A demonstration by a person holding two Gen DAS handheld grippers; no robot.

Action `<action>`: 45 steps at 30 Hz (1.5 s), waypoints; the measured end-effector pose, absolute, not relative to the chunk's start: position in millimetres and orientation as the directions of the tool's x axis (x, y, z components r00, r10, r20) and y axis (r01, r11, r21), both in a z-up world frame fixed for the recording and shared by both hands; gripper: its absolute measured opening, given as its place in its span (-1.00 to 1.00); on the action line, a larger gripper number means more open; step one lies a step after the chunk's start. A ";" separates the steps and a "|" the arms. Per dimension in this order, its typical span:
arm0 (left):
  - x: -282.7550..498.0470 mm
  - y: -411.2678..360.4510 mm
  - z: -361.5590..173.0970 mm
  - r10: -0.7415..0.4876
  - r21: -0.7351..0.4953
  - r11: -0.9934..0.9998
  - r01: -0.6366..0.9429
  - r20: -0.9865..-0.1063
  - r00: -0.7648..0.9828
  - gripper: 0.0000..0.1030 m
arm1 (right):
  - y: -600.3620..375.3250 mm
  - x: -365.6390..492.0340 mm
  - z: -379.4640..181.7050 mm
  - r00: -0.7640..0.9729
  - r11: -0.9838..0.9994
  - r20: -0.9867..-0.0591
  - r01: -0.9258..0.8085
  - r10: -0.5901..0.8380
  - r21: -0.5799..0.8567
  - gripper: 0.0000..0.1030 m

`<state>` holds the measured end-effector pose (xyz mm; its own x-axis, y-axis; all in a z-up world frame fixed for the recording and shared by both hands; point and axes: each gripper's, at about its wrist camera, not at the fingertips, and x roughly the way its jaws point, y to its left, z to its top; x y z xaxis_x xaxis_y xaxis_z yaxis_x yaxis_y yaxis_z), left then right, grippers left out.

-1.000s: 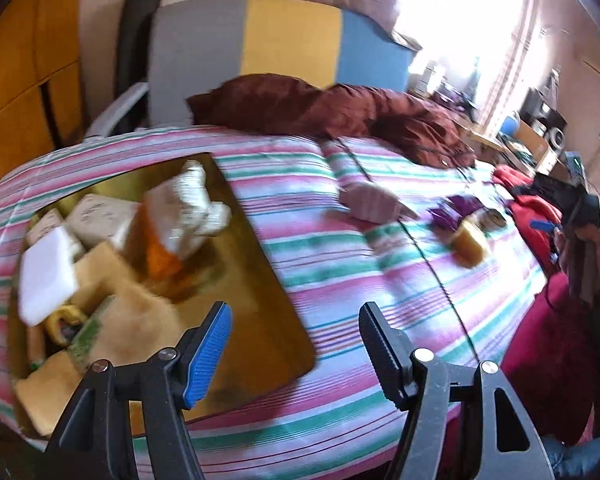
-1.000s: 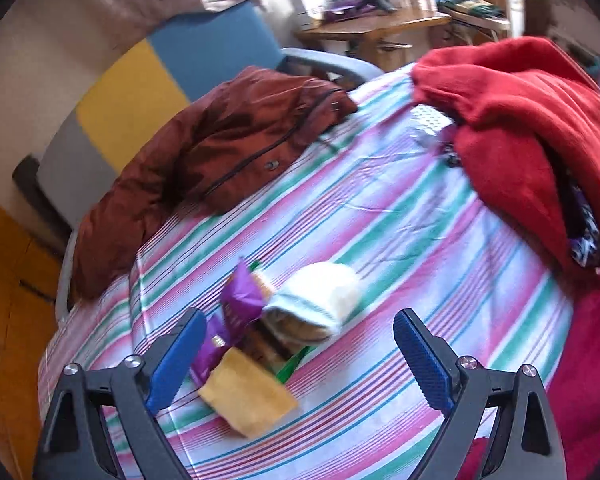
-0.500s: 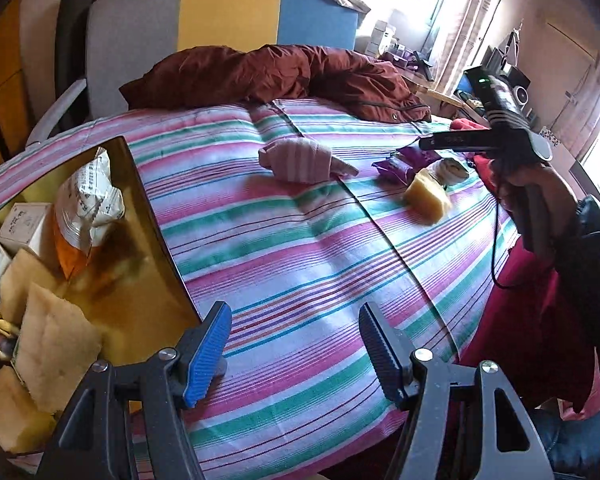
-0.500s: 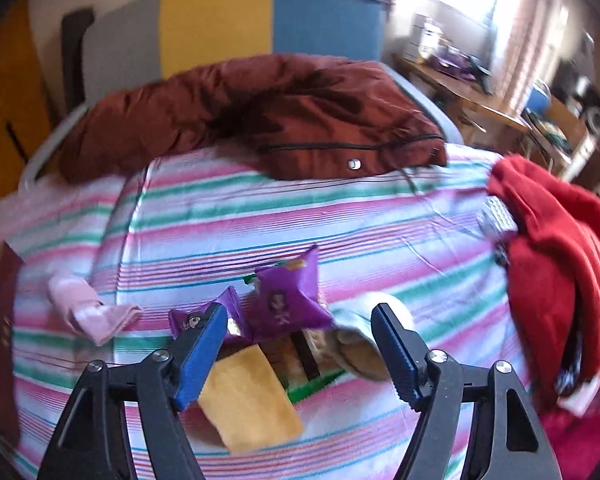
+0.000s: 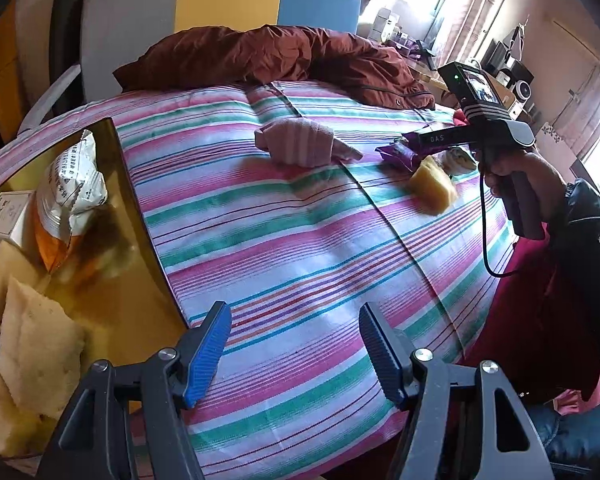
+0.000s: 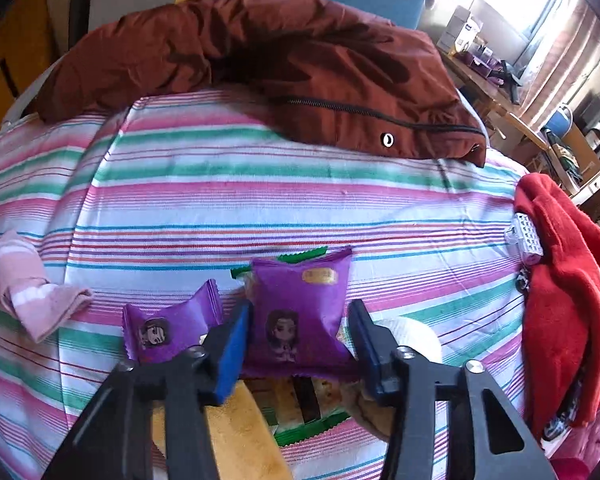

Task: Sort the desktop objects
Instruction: 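Grasp a purple snack packet with the right tool, then grasp the pink sock with the left tool while the right tool holds the purple packet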

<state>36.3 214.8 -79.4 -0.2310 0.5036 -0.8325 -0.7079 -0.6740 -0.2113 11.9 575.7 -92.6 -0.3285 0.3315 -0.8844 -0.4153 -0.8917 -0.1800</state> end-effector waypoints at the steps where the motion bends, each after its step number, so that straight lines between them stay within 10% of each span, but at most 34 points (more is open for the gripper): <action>1: 35.3 216.0 -79.4 0.505 -0.216 -0.673 -0.708 -0.833 -0.227 0.31 | 575.2 12.0 -92.5 -0.331 -0.894 -0.885 -0.413 0.327 -0.175 -0.10; 38: -82.9 381.7 -100.6 0.381 -0.062 -0.658 -0.750 -0.887 -0.260 0.78 | 545.1 22.9 -36.1 -0.557 -0.943 -0.803 -0.332 0.214 -0.021 -0.15; 45: -87.7 383.7 -119.0 0.393 -0.106 -0.644 -0.758 -0.896 -0.209 0.05 | 543.7 21.6 -36.8 -0.555 -0.945 -0.804 -0.326 0.214 -0.026 -0.15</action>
<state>-87.7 383.7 -119.0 -0.2088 0.3929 -0.8956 -0.7577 -0.6439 -0.1058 21.6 543.7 -36.8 -0.5552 0.2135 -0.8038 -0.3256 -0.9451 -0.0261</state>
